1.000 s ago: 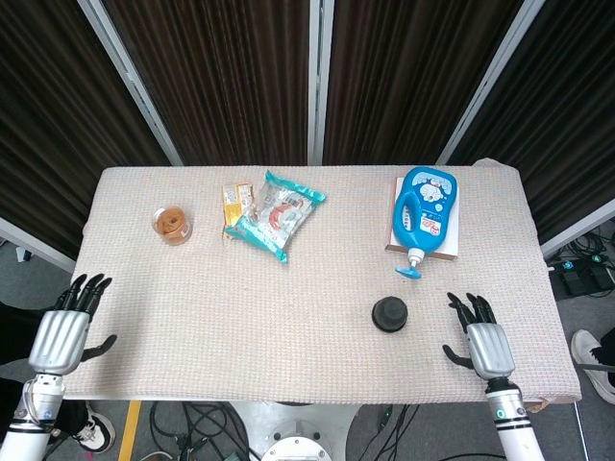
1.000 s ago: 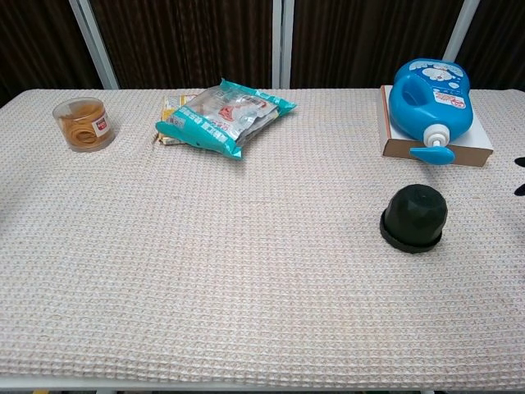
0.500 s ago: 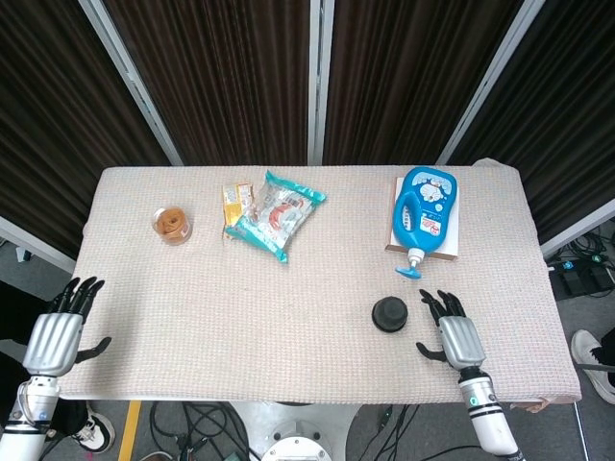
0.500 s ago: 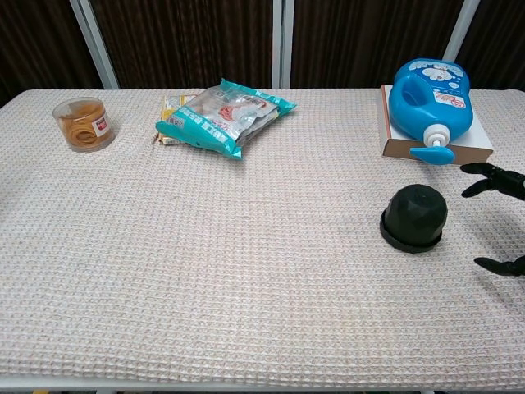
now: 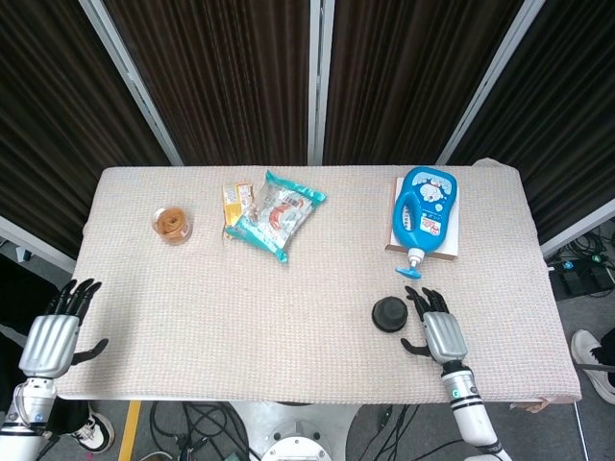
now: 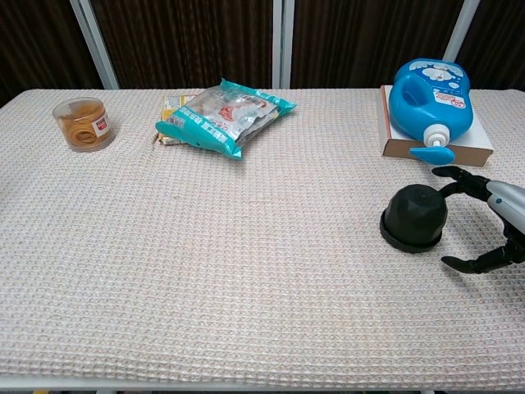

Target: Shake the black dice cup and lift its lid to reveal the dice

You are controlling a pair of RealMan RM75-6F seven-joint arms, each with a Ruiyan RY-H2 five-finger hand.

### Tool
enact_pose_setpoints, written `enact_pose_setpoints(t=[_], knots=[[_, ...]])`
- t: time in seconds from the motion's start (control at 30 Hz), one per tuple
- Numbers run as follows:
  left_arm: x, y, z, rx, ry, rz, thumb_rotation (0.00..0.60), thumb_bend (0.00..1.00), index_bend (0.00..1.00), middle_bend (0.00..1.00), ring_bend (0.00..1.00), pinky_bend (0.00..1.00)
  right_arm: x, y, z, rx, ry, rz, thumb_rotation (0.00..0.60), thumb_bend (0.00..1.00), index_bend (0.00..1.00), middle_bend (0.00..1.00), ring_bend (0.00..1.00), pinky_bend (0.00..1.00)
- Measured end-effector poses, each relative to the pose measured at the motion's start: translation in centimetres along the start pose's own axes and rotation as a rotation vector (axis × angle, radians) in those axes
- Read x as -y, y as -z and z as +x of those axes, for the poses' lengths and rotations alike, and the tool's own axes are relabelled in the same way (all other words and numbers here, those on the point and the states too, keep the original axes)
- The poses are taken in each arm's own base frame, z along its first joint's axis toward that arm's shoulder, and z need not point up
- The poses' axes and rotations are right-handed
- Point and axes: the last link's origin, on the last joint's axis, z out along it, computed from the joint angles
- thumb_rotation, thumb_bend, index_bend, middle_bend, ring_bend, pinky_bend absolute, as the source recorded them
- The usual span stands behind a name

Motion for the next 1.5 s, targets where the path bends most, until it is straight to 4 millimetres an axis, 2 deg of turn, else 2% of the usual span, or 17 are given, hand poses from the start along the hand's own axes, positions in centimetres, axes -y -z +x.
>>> enact_pose_setpoints(t=[0.5, 1.5], knots=[[0.3, 0.1, 0.0, 0.004, 0.006, 0.002, 0.600, 0.17, 0.09, 0.07, 0.00, 0.19, 1.5, -1.5, -0.3, 0.022, -0.053, 0.006, 0.600, 0.10, 0.00, 0.19, 0.00, 0.00], [0.8, 0.4, 0.1, 0.002, 0.005, 0.011, 0.600, 0.17, 0.09, 0.07, 0.00, 0.19, 1.9, -2.3, -1.1, 0.069, -0.076, 0.000, 0.600, 0.10, 0.00, 0.22, 0.00, 0.00]])
